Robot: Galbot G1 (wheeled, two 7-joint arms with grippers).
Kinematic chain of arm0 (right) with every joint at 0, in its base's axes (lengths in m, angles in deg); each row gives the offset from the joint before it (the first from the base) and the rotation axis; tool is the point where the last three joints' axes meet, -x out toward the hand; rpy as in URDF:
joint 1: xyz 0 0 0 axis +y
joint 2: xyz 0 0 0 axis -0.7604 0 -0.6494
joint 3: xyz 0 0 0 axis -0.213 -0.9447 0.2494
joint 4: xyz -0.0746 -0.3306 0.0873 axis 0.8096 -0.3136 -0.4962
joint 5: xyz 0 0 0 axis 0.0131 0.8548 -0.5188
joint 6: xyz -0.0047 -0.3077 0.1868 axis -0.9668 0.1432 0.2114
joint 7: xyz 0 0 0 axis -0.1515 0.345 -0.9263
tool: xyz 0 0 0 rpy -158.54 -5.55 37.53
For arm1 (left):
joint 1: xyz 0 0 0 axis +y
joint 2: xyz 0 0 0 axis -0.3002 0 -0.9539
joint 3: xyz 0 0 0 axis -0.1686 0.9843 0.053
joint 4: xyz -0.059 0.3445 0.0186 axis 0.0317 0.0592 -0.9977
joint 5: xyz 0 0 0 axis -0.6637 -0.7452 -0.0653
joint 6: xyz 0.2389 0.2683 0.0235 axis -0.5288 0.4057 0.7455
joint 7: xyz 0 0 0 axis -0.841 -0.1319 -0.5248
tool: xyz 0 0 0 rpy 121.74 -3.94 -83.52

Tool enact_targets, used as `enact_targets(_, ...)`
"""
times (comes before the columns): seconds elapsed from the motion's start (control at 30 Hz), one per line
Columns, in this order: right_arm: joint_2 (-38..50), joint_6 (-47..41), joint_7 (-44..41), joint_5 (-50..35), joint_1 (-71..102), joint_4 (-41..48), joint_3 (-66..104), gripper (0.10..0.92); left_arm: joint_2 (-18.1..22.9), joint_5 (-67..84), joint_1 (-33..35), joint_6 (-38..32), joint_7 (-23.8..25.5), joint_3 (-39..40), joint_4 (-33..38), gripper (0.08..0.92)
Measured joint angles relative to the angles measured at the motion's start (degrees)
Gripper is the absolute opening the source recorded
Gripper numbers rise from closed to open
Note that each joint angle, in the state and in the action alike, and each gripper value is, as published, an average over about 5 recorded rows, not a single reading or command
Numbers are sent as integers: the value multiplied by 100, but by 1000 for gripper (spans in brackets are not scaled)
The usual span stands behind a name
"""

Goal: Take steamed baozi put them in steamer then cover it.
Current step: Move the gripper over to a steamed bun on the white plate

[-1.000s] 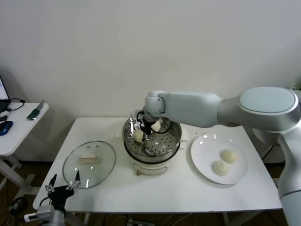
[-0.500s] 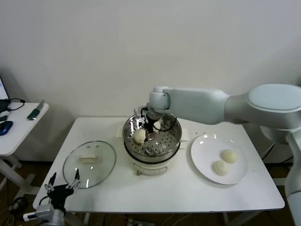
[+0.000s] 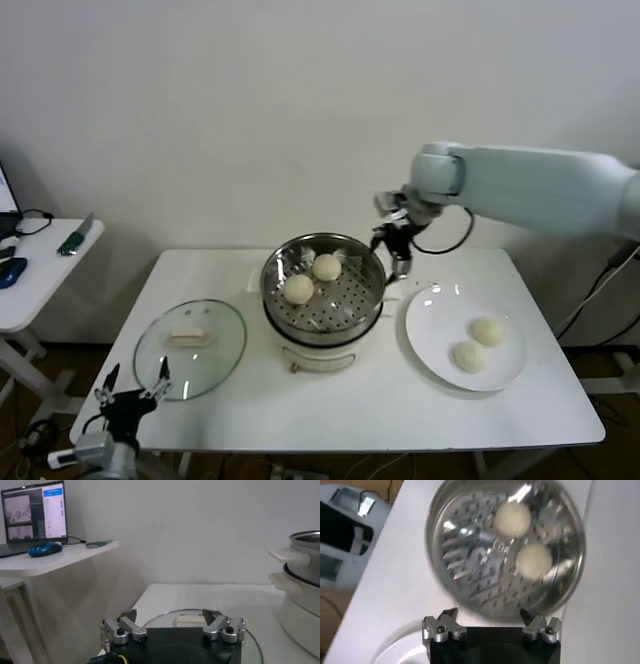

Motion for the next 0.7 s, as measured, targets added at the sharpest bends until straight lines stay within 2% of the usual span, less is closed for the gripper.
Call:
enact_targets(0.33,1193,22,-54,564,157,-345,-313,823,47,9,18,0,1,-23,0,823)
enact_targets(0.7,1599,-85,82,1310,881,-200,-160,823,65,20,51,-30,1,-24,-49,823)
